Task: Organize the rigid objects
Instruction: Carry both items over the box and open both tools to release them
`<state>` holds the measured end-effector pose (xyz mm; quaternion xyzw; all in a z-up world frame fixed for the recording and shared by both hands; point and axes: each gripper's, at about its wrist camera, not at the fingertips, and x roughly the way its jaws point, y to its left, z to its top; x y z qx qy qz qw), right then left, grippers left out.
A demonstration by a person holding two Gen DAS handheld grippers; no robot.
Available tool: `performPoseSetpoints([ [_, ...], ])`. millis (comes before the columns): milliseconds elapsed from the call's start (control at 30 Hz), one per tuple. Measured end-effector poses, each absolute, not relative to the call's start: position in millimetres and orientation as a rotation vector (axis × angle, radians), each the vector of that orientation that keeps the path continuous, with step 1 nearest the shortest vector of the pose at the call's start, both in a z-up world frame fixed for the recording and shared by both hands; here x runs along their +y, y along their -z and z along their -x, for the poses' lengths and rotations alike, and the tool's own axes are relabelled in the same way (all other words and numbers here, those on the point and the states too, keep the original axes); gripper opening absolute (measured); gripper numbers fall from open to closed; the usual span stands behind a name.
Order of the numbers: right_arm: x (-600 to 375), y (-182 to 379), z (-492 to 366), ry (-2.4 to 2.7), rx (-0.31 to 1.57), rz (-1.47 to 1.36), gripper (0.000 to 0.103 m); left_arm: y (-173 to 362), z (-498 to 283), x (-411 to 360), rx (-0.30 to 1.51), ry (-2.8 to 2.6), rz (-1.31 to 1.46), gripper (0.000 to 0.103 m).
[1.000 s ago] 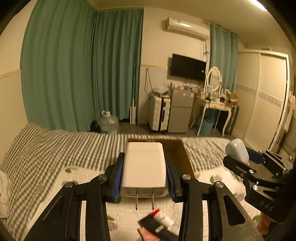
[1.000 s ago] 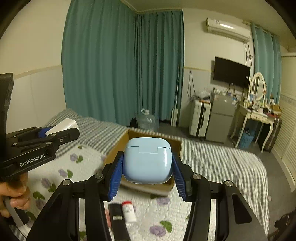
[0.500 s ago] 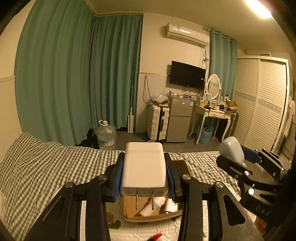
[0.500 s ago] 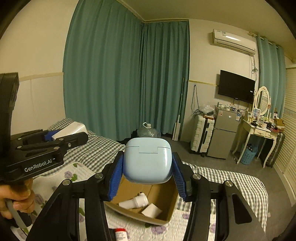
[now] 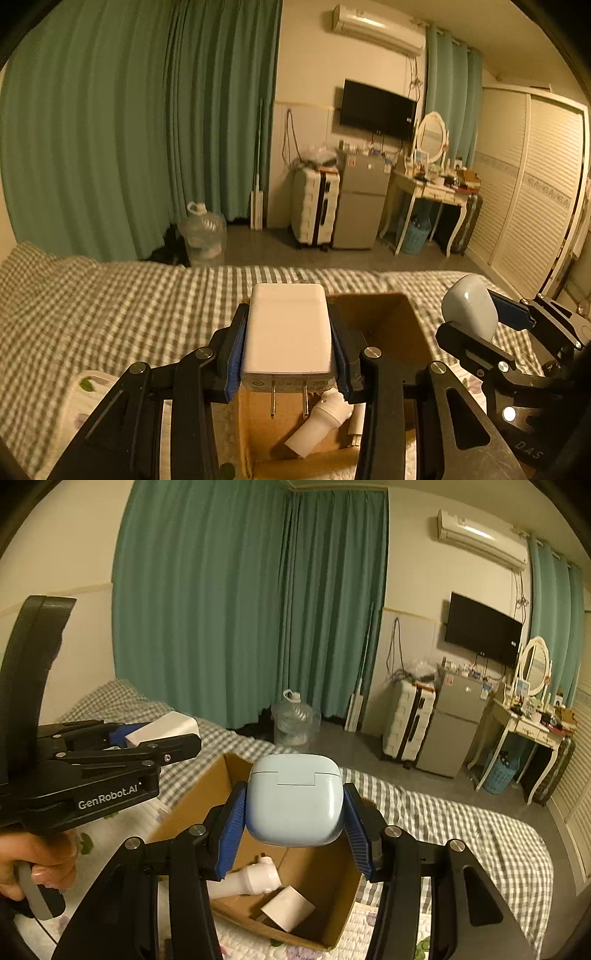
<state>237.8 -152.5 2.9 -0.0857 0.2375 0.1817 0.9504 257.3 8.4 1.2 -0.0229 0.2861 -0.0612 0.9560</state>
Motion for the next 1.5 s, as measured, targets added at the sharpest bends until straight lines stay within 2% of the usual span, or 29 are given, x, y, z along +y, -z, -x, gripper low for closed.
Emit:
performPoseSetpoints([
  [433, -152.8, 84.5, -307.9, -0.368, 0.666, 0.198, 0.05, 68.8, -311.5, -20.0, 0.721, 0.154, -0.005, 0.04],
  [733, -148.4, 119.3, -326.5, -0.34, 0.763, 0.254, 0.05, 83.4, -331.0, -25.1, 0.809, 0.124, -0.023, 0.04],
  [900, -148.5, 120.1, -329.5, -0.315, 0.789, 0.255, 0.05, 82.0, -335.6, -26.8, 0.826, 0.117, -0.036, 0.045],
  [1000, -147.8, 117.9, -326.3, -0.314, 0.798, 0.262, 0.056, 76.5, -332.7, -19.4, 0.816, 0.103, -0.002, 0.055],
  [1067, -148.9, 111.3, -319.0, -0.315, 0.781, 0.261, 0.06, 71.9, -329.2, -12.8, 0.817, 0.088, 0.011, 0.055],
  [1400, -166.8, 40.2, -286.9, -0.256, 0.65, 0.191, 0.061, -8.1, -284.7, 10.8, 0.663, 0.052, 0.064, 0.056],
  [1500, -176.2, 9.3, -269.9, -0.24, 0.579, 0.141, 0.073, -37.8, -266.6, 15.0, 0.613, 0.038, 0.069, 0.061],
])
